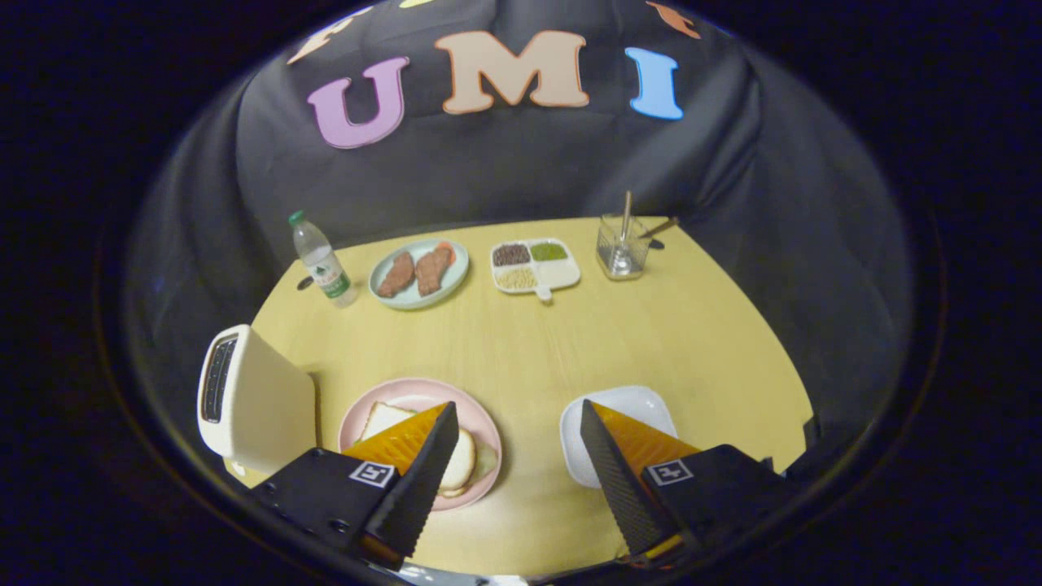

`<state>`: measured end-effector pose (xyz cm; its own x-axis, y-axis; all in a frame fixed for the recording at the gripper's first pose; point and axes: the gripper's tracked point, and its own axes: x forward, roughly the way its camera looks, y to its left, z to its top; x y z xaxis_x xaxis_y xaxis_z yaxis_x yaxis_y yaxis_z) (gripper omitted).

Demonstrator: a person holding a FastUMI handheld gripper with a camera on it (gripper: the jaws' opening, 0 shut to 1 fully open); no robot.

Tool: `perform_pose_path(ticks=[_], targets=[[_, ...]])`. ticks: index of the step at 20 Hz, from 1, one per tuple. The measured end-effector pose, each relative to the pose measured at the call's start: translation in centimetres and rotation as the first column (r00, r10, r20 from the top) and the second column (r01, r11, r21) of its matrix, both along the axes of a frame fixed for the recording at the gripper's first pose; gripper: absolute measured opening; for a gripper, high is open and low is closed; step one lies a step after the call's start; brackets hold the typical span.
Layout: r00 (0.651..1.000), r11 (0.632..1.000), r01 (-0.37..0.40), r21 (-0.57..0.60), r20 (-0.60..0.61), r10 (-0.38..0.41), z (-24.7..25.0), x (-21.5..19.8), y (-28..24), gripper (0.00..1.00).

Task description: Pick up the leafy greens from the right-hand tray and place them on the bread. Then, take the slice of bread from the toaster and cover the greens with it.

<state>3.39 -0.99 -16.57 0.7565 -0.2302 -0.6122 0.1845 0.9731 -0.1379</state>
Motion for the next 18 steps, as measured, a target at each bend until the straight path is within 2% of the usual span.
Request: perform_pose_path(ticks=[2,4,9,13,18], targets=[[0.992,0.998,-0.053,-0.038,0.116,0.057,2.8,1.5,0.2,0.96],[0.968,0.994,-0.1,-0.042,0.229,0.108,5.9,2.6,1.2,0.95],[0.869,0.986,-0.154,-0.07,0.466,0.169,13.9,3.5,1.7,0.95],[0.815,0.984,-0.154,-0.086,0.552,0.176,16.9,2.8,0.7,0.95],[0.8,0.988,-0.119,-0.101,0.579,0.156,17.9,1.7,-1.0,0.95]])
